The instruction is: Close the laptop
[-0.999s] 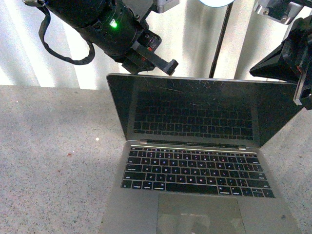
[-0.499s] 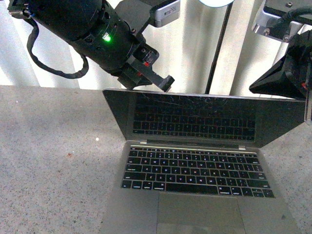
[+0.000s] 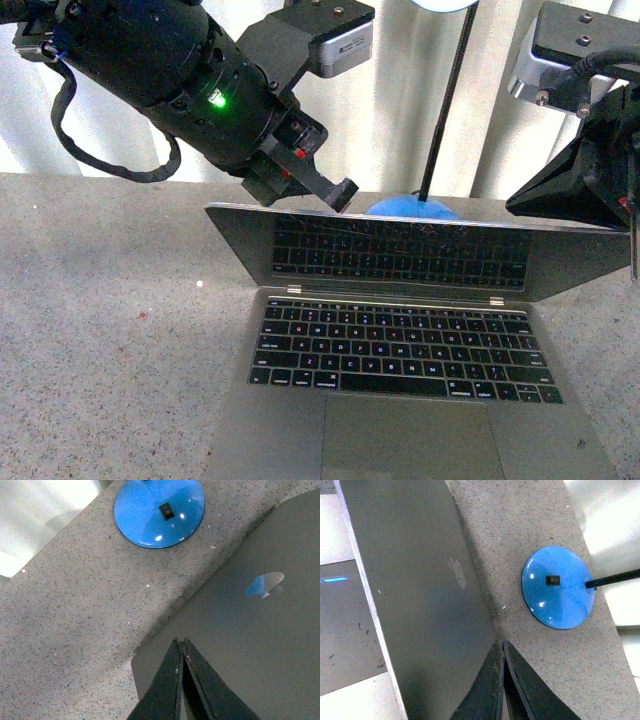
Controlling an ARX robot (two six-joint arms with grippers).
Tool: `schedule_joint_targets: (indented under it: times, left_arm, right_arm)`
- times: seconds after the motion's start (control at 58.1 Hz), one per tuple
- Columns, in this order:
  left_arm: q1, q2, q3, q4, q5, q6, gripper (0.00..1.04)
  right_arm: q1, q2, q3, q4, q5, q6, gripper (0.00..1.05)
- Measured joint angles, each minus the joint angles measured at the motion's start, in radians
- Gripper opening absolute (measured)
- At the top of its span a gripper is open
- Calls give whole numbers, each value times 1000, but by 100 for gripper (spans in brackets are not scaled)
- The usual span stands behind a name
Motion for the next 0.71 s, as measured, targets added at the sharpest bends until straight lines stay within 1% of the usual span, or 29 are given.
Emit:
schedule_joint_targets:
  times: [0.706]
  left_arm:
    - [-32, 0, -75, 6, 18, -17, 4]
  right_arm:
    - [5, -15, -71, -38, -10, -53, 3]
